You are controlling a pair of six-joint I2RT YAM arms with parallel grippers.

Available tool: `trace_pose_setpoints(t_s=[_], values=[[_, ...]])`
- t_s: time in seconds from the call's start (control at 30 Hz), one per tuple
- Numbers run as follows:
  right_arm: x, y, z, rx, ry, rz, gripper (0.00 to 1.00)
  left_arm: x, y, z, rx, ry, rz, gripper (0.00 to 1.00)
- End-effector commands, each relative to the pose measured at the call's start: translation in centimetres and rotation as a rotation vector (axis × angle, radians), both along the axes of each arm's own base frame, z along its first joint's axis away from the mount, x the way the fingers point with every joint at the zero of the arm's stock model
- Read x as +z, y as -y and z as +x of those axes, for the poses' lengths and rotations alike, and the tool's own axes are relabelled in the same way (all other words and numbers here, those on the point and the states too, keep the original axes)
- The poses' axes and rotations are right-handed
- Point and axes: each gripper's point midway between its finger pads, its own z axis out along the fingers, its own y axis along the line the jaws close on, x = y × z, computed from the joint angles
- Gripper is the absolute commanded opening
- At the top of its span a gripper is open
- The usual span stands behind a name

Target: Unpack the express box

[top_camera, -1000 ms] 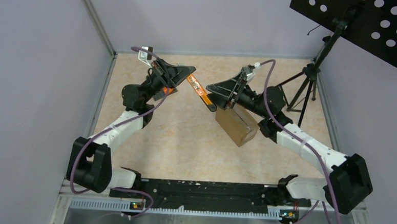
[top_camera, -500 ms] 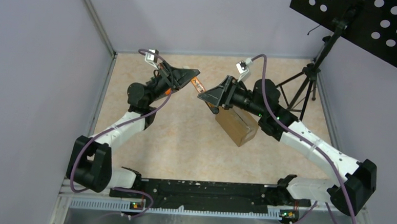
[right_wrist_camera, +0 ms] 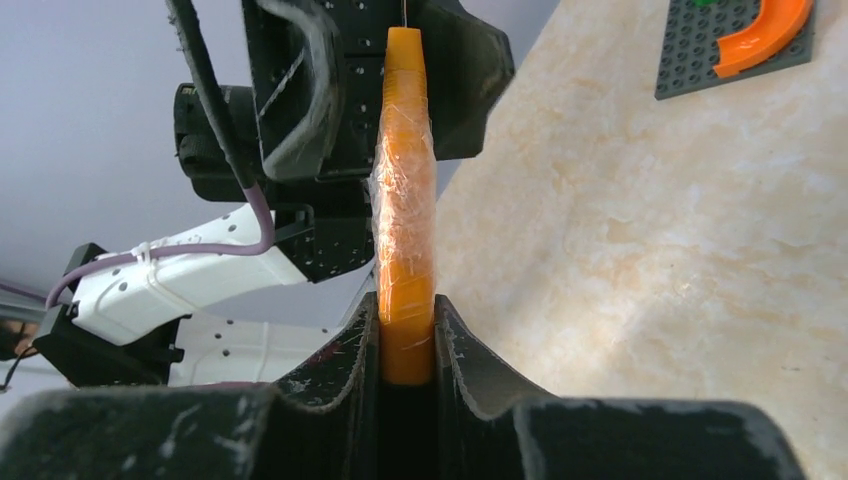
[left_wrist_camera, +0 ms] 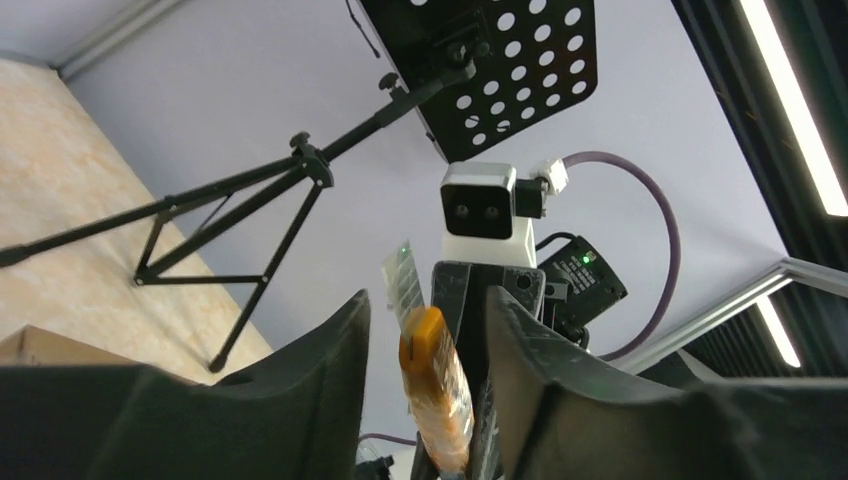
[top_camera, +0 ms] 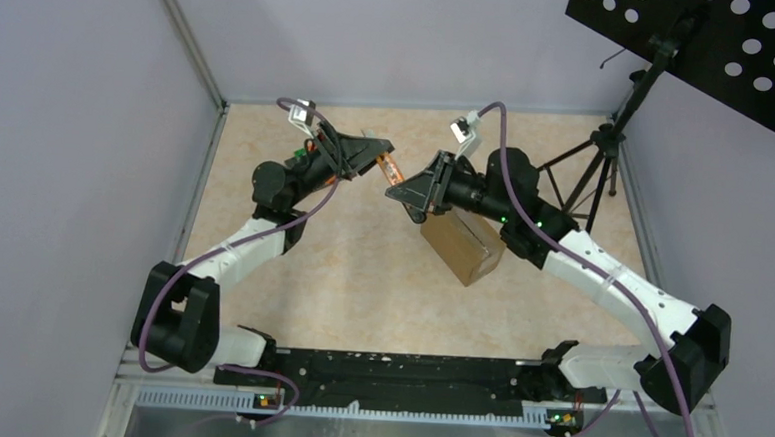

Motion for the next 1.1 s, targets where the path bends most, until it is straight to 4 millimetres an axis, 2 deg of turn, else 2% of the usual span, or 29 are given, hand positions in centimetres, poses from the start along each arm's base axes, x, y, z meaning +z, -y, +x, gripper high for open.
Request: trace_pose_setpoints(t_s=[0.0, 0.2, 0.4, 0.57, 0.67, 0.7, 0.73, 0.8, 0.83, 0.93, 1.07], values=[[3.3, 1.1, 0.0, -0.016, 0.071, 0.005, 0.0, -0.8, 0.7, -2.4, -0.073, 0.091, 0.08, 0.59], [4.0, 1.7, -1.2, 0.069, 0.104, -0.036, 0.0, -1.5, 0.7, -4.5, -0.148, 0.124, 0.089, 0.6], [3.2, 1.8, -2.2, 0.13, 0.098, -0.091, 0.0, -0.7, 0.6, -4.8, -0.155, 0.155, 0.065, 0.56], [3.0, 2.3, -2.3, 0.117, 0.098, -0.105, 0.0, -0.5, 0.7, -4.9, -0.176, 0.159, 0.059, 0.39], [2.8, 2.4, -2.1, 0.105, 0.097, -0.114, 0.0, -0.6, 0.7, -4.8, -0.173, 0.148, 0.047, 0.19], [2.8, 2.4, -2.0, 0.096, 0.095, -0.113, 0.0, -0.5, 0.6, -4.7, -0.172, 0.147, 0.041, 0.1], [2.9, 2.5, -1.9, 0.088, 0.095, -0.106, 0.12, -0.4, 0.6, -4.6, -0.168, 0.14, 0.032, 0.01], [3.4, 2.5, -1.9, 0.08, 0.102, -0.072, 0.46, -0.1, 0.3, -4.3, -0.146, 0.123, 0.002, 0.0], [3.8, 2.5, -2.0, 0.075, 0.103, -0.047, 0.55, 0.0, 0.1, -4.2, -0.132, 0.118, -0.014, 0.0], [4.3, 2.4, -1.9, 0.056, 0.082, 0.024, 0.65, 0.6, -0.6, -3.7, -0.079, 0.109, -0.061, 0.0], [5.1, 2.5, -1.7, 0.016, 0.066, 0.122, 0.61, 1.0, -1.1, -3.3, -0.036, 0.103, -0.098, 0.0]])
